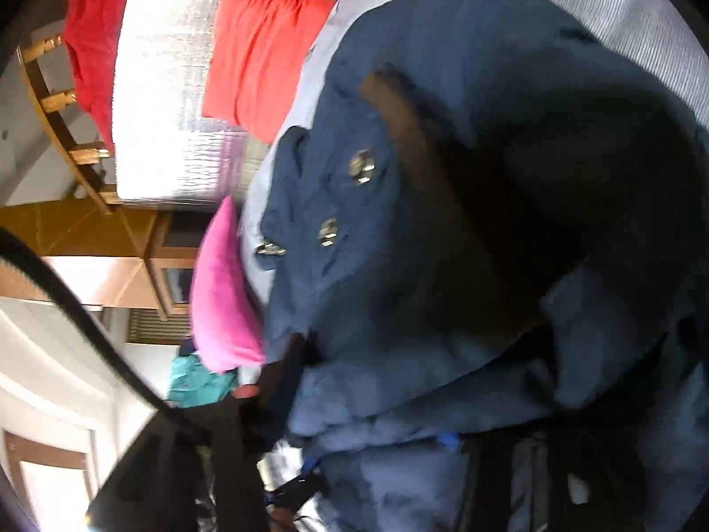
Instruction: Fold large clothes
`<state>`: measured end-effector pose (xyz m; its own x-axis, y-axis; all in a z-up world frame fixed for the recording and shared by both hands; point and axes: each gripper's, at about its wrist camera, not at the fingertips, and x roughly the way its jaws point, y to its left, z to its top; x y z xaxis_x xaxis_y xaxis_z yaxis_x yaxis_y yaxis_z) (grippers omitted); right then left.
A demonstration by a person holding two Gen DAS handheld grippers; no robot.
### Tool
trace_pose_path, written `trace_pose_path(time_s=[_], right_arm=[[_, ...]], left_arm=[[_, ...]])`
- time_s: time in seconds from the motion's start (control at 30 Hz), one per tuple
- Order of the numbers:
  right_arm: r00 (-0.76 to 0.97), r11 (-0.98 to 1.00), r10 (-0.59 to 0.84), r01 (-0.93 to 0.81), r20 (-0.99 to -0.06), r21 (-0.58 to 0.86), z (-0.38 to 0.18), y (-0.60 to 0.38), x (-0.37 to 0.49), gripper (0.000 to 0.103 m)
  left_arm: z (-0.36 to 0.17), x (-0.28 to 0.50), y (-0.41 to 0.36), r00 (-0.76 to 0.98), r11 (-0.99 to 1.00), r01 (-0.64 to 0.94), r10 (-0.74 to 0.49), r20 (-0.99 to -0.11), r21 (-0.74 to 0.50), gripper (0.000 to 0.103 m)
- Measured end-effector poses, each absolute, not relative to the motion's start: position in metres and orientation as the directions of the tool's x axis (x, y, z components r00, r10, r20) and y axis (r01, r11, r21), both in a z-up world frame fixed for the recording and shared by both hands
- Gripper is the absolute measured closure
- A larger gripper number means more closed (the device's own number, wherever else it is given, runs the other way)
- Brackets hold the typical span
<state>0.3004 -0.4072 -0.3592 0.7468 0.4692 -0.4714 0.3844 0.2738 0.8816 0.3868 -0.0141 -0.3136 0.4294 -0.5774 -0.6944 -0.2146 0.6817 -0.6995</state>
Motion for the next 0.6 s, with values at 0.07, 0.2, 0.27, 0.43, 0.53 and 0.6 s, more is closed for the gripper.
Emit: trace_pose_path(time_s=[0.07, 0.2, 0.27, 0.43, 0.53, 0.6], right_arm=[[0.752, 0.284, 0.45, 0.391, -0.482, 0.875, -0.361, -0.409, 0.301, 0.07], [0.746, 0.444, 0.377, 0.375, -0.549, 0.814, -0.337, -0.401, 0.303, 0.076], [0.773, 0.523, 0.328, 0.331, -0.544, 0.785, -0.316, -0.395, 0.3, 0.08], [0.789, 0.665, 0.223, 0.306, -0.573, 0.681, -0.293, -0.39, 0.295, 0.08], [0.696, 0.649, 0.266, 0.382, -0.667, 0.658, -0.321, -0.39, 0.306, 0.08], [0.68, 0.607, 0.313, 0.394, -0.663, 0.69, -0.33, -0.394, 0.309, 0.079]], left_arm=[[-0.314, 0.386, -0.015, 0.439, 0.702, -0.213, -0.553, -0.708, -0.68, 0.052], [-0.3, 0.381, -0.023, 0.486, 0.734, -0.168, -0.52, -0.702, -0.659, 0.074], [-0.289, 0.381, -0.027, 0.513, 0.757, -0.116, -0.509, -0.691, -0.643, 0.077], [-0.266, 0.375, -0.044, 0.555, 0.836, -0.003, -0.455, -0.696, -0.549, 0.077], [-0.293, 0.388, -0.056, 0.446, 0.892, -0.047, -0.383, -0.809, -0.449, 0.065], [-0.295, 0.387, -0.056, 0.449, 0.898, -0.069, -0.36, -0.818, -0.434, 0.059]])
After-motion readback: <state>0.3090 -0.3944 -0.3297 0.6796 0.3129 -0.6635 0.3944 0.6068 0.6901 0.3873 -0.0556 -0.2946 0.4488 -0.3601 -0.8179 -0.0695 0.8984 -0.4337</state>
